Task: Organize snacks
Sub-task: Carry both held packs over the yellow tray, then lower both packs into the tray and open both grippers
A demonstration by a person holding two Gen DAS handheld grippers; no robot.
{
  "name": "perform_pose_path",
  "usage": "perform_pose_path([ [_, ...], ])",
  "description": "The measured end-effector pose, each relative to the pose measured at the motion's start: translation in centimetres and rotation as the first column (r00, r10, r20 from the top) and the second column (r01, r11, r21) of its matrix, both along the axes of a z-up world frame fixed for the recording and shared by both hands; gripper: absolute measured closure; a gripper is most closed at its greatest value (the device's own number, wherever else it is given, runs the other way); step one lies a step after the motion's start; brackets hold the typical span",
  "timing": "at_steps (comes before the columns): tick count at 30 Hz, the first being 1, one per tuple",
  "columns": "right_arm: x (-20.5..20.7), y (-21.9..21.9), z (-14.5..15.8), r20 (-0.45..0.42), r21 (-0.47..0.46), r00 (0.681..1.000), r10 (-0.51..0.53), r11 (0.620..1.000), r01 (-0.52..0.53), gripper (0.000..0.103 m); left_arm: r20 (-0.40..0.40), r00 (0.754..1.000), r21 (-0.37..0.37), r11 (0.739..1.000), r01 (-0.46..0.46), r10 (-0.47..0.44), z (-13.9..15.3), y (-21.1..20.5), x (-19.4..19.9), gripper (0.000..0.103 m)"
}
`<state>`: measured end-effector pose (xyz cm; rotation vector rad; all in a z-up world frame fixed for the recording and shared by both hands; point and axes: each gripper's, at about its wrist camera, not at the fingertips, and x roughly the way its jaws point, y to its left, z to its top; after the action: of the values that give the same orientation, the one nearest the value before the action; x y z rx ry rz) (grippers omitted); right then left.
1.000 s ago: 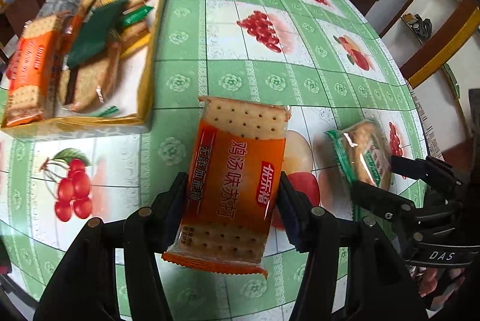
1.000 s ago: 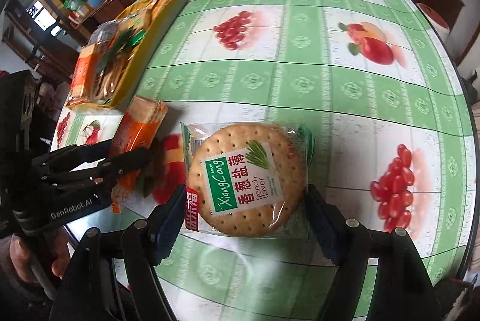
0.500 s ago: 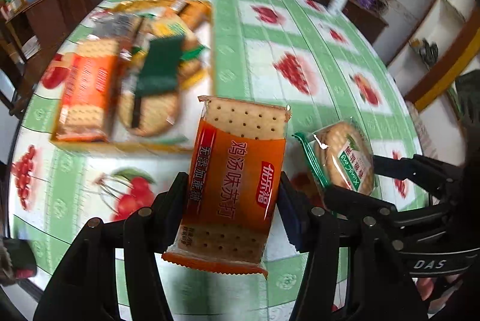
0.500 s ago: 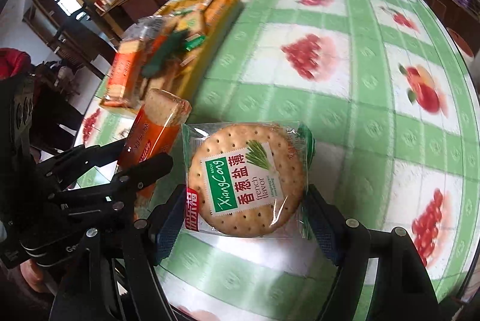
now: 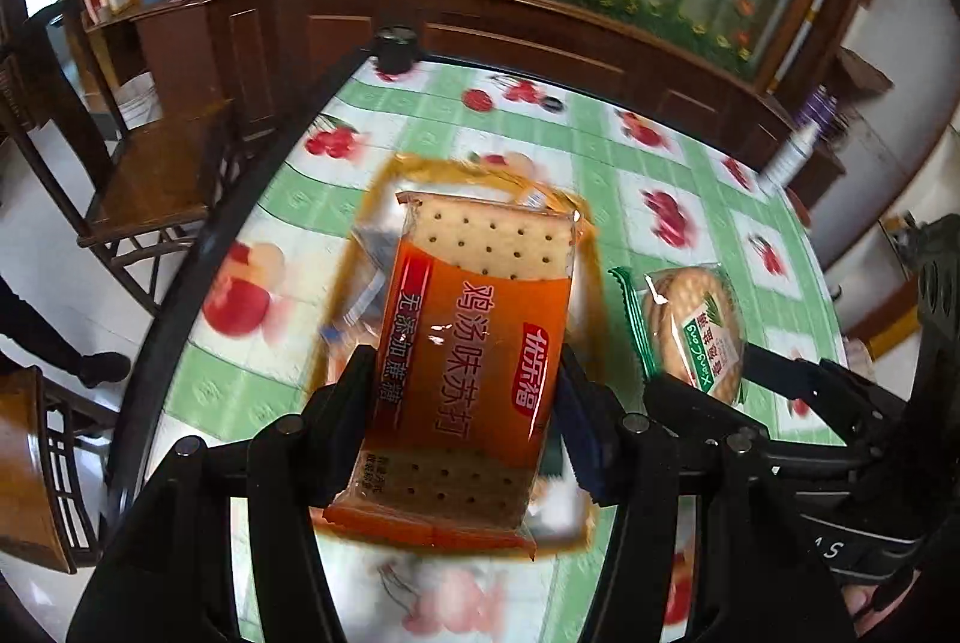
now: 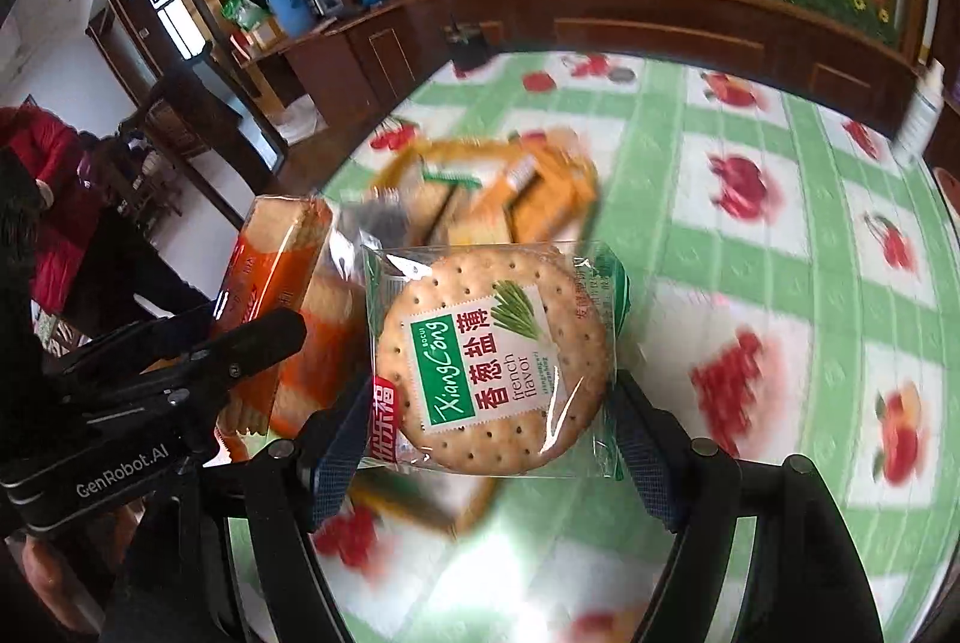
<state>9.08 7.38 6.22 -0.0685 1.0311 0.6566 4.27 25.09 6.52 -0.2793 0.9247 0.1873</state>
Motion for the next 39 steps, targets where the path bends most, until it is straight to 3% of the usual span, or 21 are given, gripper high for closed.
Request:
perform_pose_path([
  [3,2.3,1.9,-0.3,-0.011,0.013,1.000,-0.014,1.000,0.014,0.025,-0.024,0.999,-0.012,0.999,-0.043,0.043,-0.7,1.6,1.3,0.047],
  [9,6.4,4.5,-2.6,-0.053,-0.004,0.997,-0.058,0.998,0.058,0.025,-0.049,0.998,-0.028,0.999,-0.047,0.045,-1.9,2.7,2.0,0.047],
  [14,8.4,7.0,-4.0,-0.068,-0.024,0.996,-0.051,0.998,0.050,0.025,-0.063,0.997,-0.103,0.993,-0.054,0.048,-2.3,3.5,2.7,0.047],
  [19,10.5,8.0,-5.9,-0.168,0.011,0.982,-0.090,0.996,0.094,0.021,-0.063,0.997,-0.098,0.994,-0.041,0.035,-2.1,3.1,3.4,0.047],
  [27,10.9,5.7,-4.9,-0.115,0.017,0.987,-0.113,0.993,0.116,0.022,-0.094,0.996,-0.117,0.993,-0.018,0.007,-3.6,1.2,4.9,0.047],
  [33,10.1,3.4,-4.9,-0.098,-0.003,0.987,-0.124,0.992,0.124,0.022,-0.118,0.993,0.012,1.000,0.015,-0.013,-4.3,-1.5,5.2,0.047],
  [39,9.9,1.9,-5.1,-0.105,-0.014,0.984,-0.142,0.990,0.142,0.022,-0.113,0.993,0.037,0.999,0.021,-0.016,-4.1,-2.0,5.1,0.047],
])
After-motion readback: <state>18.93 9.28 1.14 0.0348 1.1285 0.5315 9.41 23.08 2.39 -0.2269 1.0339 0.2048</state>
